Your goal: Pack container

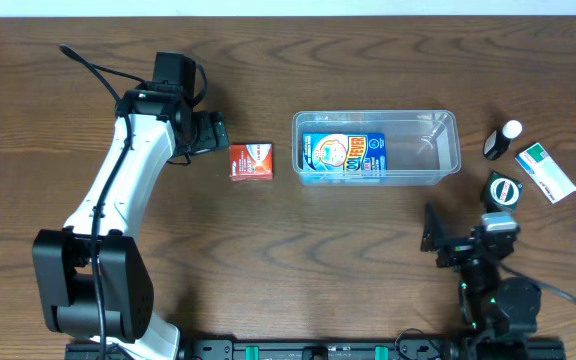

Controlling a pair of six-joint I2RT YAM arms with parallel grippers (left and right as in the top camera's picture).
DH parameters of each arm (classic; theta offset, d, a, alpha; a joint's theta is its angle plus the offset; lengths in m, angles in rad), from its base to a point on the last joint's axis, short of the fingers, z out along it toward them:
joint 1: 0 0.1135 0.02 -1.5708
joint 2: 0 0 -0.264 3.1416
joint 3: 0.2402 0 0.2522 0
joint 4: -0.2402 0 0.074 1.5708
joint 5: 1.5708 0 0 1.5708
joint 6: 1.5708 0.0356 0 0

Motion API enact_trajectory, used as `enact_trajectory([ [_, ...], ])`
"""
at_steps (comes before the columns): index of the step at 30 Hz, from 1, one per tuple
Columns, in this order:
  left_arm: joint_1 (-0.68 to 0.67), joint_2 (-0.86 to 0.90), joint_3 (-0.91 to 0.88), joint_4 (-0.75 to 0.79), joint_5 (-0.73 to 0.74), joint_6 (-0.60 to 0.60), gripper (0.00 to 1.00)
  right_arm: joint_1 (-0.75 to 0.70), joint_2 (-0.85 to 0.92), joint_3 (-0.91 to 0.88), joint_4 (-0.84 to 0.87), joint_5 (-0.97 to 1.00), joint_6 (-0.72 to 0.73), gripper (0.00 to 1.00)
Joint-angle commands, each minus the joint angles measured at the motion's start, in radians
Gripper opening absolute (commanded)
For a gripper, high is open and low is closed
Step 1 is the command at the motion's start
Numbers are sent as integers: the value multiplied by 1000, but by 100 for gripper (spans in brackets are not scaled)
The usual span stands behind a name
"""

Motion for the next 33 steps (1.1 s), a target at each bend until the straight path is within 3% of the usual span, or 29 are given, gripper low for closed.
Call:
enact_trajectory([
  [1, 5, 4, 2, -9, 9, -5, 98, -5, 64, 159, -97, 163, 135, 99],
  [6, 5, 4, 2, -47, 9, -6, 98, -51, 294, 421, -264, 177, 127, 99],
  [10, 5, 4, 1, -61, 9, -6, 98, -115, 565, 692, -454, 177, 6, 99],
  [19, 5, 4, 1, -77, 10, -6, 98, -402, 1213, 1297, -996, 38, -81, 99],
  [26, 5, 4, 1, -76, 9, -6, 98, -494, 1430, 1432, -1027, 174, -100, 99],
  [33, 5, 4, 1, -77, 9, -5, 98, -533, 1555, 1431, -899, 43, -344, 99],
])
